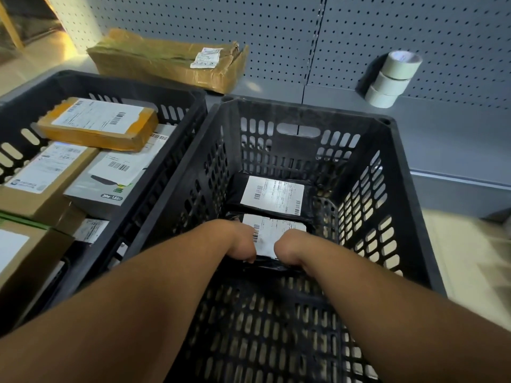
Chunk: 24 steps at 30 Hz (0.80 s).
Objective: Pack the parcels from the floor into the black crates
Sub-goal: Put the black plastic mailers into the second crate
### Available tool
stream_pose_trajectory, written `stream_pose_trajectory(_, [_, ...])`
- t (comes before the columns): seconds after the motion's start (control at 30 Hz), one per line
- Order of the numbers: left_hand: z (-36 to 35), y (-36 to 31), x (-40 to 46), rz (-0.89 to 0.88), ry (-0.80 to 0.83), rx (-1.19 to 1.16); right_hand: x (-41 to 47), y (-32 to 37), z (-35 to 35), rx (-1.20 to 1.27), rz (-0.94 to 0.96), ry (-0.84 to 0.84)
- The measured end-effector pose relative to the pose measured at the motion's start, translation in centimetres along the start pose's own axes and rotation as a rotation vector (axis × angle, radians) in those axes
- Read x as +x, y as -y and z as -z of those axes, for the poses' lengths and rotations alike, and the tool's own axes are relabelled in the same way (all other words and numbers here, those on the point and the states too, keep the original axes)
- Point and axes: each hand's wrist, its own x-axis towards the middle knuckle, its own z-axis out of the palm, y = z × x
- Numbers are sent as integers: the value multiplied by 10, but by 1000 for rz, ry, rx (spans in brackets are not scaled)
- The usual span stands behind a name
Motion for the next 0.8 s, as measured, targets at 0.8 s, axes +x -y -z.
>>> stream_pose_trajectory(0.8, [120,-160,-87,-366,-874,-831,-144,-177,154,556,224,-771])
